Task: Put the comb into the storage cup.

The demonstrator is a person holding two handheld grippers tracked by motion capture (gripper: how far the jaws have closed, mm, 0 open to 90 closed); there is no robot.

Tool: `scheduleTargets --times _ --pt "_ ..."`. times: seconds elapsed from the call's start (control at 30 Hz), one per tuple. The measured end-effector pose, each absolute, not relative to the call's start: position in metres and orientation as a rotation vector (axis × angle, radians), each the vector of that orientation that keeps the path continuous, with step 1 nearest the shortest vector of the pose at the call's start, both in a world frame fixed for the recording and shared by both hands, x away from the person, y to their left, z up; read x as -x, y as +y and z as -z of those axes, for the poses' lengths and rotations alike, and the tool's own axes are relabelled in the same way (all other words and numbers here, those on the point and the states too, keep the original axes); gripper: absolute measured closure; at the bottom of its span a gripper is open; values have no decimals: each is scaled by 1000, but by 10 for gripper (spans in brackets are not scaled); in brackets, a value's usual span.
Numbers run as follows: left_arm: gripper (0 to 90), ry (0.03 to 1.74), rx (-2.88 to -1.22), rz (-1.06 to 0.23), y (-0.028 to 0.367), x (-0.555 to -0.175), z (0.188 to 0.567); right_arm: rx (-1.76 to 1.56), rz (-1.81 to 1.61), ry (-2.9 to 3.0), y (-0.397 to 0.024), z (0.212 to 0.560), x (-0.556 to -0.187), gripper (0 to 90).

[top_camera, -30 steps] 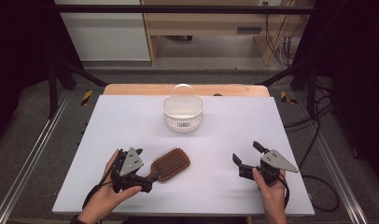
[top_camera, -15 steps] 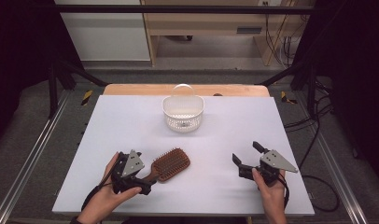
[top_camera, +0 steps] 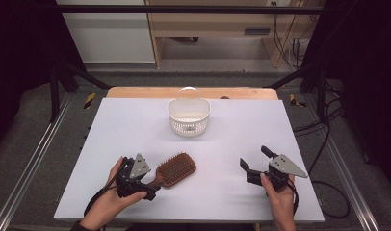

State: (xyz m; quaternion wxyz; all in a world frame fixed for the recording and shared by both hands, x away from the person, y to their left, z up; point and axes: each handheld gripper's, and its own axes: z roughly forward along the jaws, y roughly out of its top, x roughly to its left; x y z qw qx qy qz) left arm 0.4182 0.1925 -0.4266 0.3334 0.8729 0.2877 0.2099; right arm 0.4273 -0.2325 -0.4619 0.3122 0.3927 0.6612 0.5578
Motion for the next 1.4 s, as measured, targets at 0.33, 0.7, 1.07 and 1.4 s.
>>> scheduleTargets --times 0.33,0.7,1.07,1.4 --pt "38 748 -2324 -516 191 -420 432 -1034 -1471 1744 -233 462 -427 81" --pt "41 752 -2384 -486 188 -426 433 -1033 -1471 1744 -233 462 -427 81" --pt "43 754 -2447 -452 186 -432 439 -1035 -1473 1743 -233 461 -427 80" --pt "45 774 -2477 -417 185 -434 442 -1040 -1478 1732 -234 460 -427 62"
